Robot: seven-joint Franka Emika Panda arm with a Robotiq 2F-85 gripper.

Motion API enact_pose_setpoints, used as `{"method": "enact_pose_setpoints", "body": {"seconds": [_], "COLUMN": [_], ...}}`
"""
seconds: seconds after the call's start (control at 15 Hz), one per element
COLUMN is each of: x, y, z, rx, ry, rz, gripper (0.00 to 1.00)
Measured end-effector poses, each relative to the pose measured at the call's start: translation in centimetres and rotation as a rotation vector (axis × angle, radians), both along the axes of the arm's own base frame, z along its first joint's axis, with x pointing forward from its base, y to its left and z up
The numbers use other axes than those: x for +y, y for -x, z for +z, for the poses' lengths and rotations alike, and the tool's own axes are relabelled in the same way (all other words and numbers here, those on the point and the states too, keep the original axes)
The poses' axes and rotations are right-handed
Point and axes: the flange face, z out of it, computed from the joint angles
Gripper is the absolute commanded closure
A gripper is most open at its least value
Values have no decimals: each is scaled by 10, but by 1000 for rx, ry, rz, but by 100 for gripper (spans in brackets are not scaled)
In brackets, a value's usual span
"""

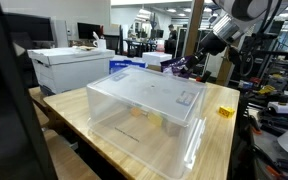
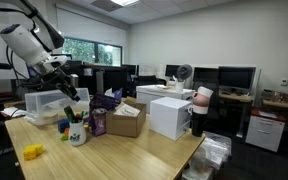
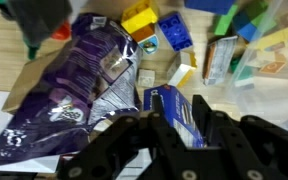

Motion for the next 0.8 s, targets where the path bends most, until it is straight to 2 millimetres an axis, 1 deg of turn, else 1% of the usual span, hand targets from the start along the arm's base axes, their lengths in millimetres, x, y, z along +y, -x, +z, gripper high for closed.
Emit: {"method": "enact_pose_setpoints", "body": {"seconds": [0.13,0.33,0.47,0.67,0.8], "x": [-15,-37,-47,-48,-42], "y": [12,35,50,63,66], "z": [-7,-23,-34,-42,-43], "rx": [19,68,103,131,132], "ry": [47,121,168,210,222], "rz": [-14,-44,-53,-52,-36], "gripper": [25,11,3,0,0]}}
